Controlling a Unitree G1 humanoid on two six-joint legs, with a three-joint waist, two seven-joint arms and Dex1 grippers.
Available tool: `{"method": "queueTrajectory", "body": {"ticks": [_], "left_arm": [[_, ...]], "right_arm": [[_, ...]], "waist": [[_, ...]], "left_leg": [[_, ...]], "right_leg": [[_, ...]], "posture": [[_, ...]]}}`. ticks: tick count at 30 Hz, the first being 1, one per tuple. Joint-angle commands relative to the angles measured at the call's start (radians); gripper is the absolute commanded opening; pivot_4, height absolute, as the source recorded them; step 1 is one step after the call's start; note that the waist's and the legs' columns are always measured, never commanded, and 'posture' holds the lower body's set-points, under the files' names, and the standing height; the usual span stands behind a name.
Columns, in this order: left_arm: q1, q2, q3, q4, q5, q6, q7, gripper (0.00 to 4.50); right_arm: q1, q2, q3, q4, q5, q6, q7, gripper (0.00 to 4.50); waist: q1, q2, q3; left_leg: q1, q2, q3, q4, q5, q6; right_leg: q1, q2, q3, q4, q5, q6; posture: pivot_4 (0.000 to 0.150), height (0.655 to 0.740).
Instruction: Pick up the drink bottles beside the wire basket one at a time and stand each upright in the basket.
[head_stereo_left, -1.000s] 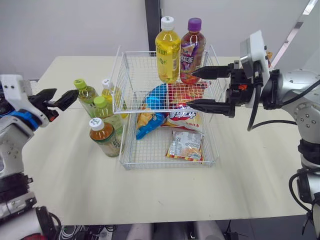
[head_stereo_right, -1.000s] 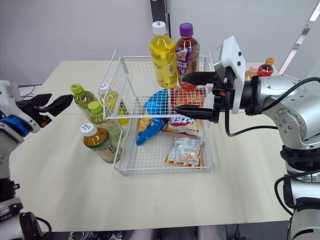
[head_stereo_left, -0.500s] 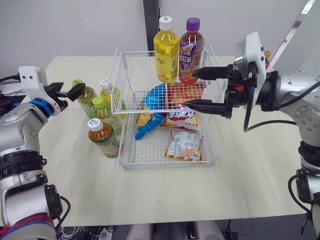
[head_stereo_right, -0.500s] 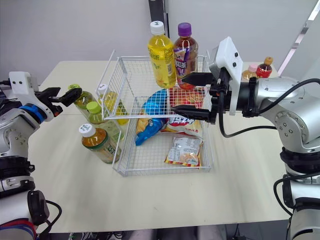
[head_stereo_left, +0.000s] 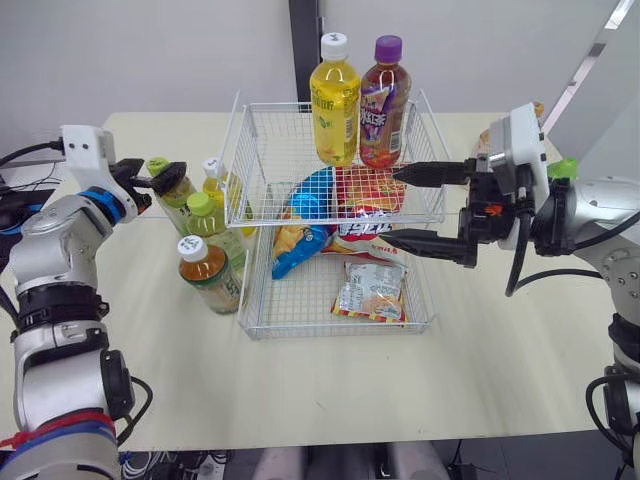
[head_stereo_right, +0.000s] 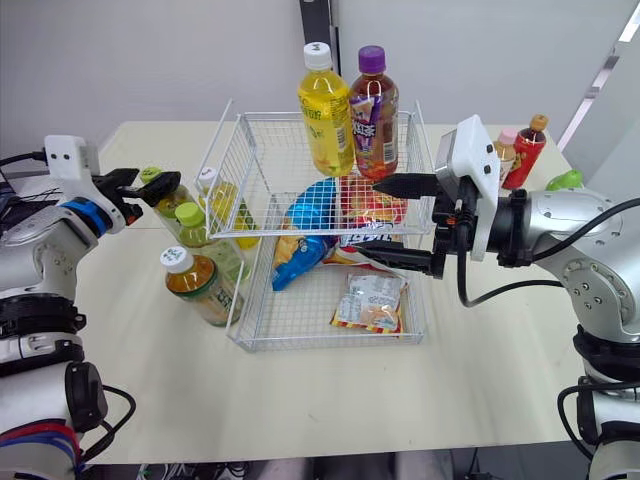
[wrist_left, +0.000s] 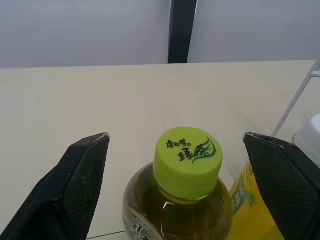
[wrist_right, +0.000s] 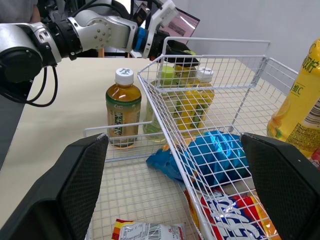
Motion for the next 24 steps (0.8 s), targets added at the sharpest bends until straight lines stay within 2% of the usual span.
{"method": "queueTrajectory", "body": {"ticks": [1,4,11,20,24], "left_arm": [[-0.039,0.006,-0.002,0.028,0.017,-0.044,0.001,4.29],[-0.056,0.001,-0.010,0.066,0.032,-0.064,0.000,3.57],[-0.068,0.000,-0.010,0.097,0.034,-0.084,-0.018,1.40],[-0.047,0.018,0.006,0.047,0.020,-0.066,-0.035,1.36],[-0.037,0.038,0.019,0.005,0.012,-0.041,-0.033,1.36]], "right_arm": [[-0.003,-0.009,-0.026,-0.006,0.000,-0.034,0.006,4.50],[-0.003,-0.007,-0.021,0.013,-0.013,-0.054,0.008,4.50],[-0.001,-0.004,-0.019,0.027,-0.025,-0.079,0.005,4.50],[-0.007,0.004,-0.037,0.042,-0.033,-0.111,-0.001,4.50],[-0.109,0.001,-0.042,0.106,-0.020,-0.085,-0.007,4.50]], "waist": [[0.000,0.000,0.000],[0.000,0.000,0.000],[0.000,0.000,0.000],[0.000,0.000,0.000],[-0.001,0.000,0.000]], "left_leg": [[0.000,0.000,0.000,0.000,0.000,0.000],[0.000,0.000,0.000,0.000,0.000,0.000],[0.000,0.000,0.000,0.000,0.000,0.000],[0.000,0.000,0.000,0.000,0.000,0.000],[0.000,0.000,0.000,0.000,0.000,0.000]], "right_leg": [[0.000,0.000,0.000,0.000,0.000,0.000],[0.000,0.000,0.000,0.000,0.000,0.000],[0.000,0.000,0.000,0.000,0.000,0.000],[0.000,0.000,0.000,0.000,0.000,0.000],[0.000,0.000,0.001,0.000,0.000,0.000]], "posture": [[0.150,0.7400],[0.150,0.7400],[0.150,0.7400],[0.150,0.7400],[0.150,0.7400]]}}
